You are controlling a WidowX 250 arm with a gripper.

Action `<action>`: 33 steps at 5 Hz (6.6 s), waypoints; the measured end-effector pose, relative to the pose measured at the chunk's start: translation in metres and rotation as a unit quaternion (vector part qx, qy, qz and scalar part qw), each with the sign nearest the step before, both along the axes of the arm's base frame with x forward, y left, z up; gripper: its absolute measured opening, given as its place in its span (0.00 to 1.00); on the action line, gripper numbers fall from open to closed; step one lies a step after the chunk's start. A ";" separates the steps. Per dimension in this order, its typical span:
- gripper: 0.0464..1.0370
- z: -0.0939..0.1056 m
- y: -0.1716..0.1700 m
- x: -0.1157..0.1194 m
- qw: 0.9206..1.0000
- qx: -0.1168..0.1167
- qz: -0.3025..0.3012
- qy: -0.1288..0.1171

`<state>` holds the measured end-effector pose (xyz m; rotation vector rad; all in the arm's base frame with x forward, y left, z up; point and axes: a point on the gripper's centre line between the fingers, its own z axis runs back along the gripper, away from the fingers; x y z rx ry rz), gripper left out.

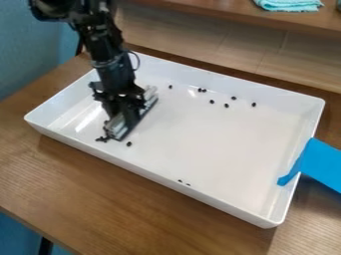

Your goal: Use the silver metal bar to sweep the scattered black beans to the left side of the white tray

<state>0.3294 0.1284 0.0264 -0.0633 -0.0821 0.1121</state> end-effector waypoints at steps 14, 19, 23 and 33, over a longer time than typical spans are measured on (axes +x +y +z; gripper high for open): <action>0.34 0.047 -0.188 0.034 0.994 -0.036 -0.071 -0.077; 0.34 0.019 -0.210 0.080 0.995 -0.016 -0.069 -0.068; 0.34 0.014 -0.158 0.099 0.998 -0.012 -0.026 -0.064; 0.34 0.020 -0.007 0.090 0.996 -0.035 0.061 -0.060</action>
